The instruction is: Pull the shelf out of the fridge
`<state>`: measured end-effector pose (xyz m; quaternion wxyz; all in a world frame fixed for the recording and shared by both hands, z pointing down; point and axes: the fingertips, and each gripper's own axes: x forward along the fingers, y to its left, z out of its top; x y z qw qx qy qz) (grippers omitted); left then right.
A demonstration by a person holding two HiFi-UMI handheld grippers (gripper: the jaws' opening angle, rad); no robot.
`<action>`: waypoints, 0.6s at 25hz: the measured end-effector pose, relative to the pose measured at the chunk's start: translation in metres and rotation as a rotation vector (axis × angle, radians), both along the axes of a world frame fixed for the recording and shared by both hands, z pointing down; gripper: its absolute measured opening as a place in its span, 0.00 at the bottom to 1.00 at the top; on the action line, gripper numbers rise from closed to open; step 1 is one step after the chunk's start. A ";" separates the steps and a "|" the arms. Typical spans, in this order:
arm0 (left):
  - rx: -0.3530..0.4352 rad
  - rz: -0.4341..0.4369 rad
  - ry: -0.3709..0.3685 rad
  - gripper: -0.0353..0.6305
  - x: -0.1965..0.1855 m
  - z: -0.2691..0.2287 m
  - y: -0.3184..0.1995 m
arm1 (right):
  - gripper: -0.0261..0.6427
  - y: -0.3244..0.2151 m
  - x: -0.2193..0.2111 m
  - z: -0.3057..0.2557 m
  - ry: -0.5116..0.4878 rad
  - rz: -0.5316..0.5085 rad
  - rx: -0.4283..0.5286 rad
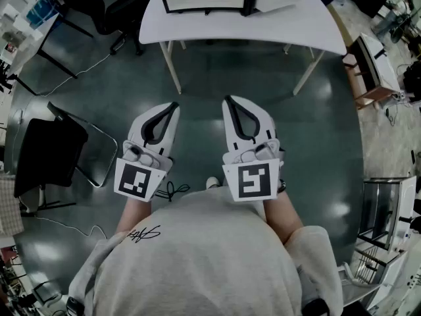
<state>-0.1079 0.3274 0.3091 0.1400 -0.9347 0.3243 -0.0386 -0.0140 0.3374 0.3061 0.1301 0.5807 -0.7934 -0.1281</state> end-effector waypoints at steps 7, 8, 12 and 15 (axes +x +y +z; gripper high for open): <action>0.000 0.012 0.003 0.06 -0.001 -0.002 0.003 | 0.06 0.005 -0.002 -0.004 -0.006 0.002 0.008; 0.000 0.013 0.002 0.06 0.000 -0.002 0.004 | 0.06 0.006 -0.003 -0.003 -0.007 -0.001 0.006; 0.004 0.014 0.004 0.06 -0.002 -0.002 0.005 | 0.06 0.008 -0.006 -0.004 -0.017 -0.016 0.013; 0.001 0.010 0.007 0.06 -0.005 -0.002 0.006 | 0.06 0.011 -0.010 -0.007 -0.026 -0.038 0.021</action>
